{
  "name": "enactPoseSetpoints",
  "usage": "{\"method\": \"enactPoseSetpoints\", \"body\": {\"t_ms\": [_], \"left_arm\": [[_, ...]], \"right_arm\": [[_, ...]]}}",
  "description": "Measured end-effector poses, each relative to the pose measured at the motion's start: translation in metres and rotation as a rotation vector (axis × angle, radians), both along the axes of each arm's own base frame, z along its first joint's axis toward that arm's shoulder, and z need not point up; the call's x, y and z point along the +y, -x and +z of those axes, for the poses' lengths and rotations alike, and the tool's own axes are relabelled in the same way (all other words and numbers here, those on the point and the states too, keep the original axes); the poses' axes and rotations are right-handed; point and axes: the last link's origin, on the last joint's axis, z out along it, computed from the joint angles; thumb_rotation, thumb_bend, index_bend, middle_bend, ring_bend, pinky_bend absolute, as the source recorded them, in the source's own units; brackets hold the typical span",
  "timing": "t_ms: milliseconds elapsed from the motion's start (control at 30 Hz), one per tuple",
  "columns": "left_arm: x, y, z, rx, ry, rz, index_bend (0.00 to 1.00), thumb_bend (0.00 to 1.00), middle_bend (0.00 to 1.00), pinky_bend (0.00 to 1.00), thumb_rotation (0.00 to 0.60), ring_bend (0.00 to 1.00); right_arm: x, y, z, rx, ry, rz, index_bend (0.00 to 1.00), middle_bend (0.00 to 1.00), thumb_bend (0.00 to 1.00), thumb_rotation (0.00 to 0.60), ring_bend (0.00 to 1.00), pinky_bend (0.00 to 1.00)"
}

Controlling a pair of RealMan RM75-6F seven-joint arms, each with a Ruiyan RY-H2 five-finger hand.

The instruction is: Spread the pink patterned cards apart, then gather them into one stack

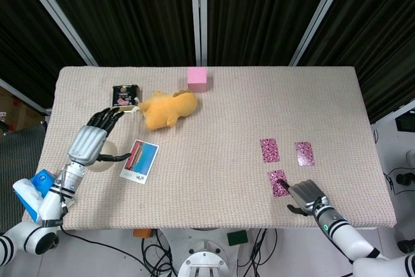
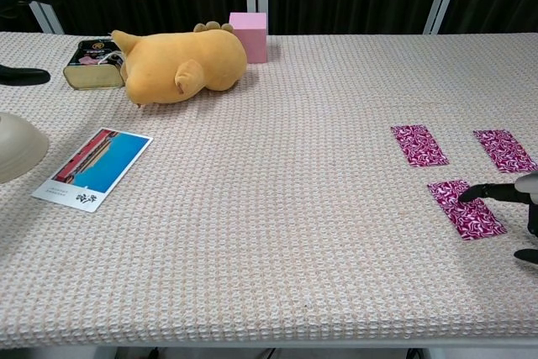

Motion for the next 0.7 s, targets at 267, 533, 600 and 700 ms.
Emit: {"method": "enactPoseSetpoints", "body": {"t_ms": [267, 533, 600, 700], "left_arm": [[0.000, 0.000, 0.002, -0.004, -0.004, -0.005, 0.04, 0.04, 0.02, 0.12, 0.220, 0.00], [-0.001, 0.000, 0.004, -0.007, -0.008, -0.003, 0.04, 0.04, 0.02, 0.12, 0.221, 0.00], [-0.001, 0.001, 0.003, -0.007, -0.004, -0.001, 0.04, 0.04, 0.02, 0.12, 0.221, 0.00], [-0.001, 0.001, 0.001, -0.008, 0.000, 0.002, 0.04, 0.04, 0.02, 0.12, 0.222, 0.00]], "right_arm": [[-0.019, -0.018, 0.023, -0.142, 0.203, 0.097, 0.00, 0.47, 0.98, 0.485, 0.40, 0.63], [-0.063, -0.025, 0.040, -0.197, 0.404, 0.172, 0.00, 0.00, 0.27, 0.505, 0.00, 0.03], [-0.076, -0.022, 0.039, -0.167, 0.419, 0.154, 0.00, 0.00, 0.11, 0.517, 0.00, 0.00], [-0.095, -0.017, 0.033, -0.134, 0.437, 0.118, 0.00, 0.00, 0.00, 0.528, 0.00, 0.00]]}}
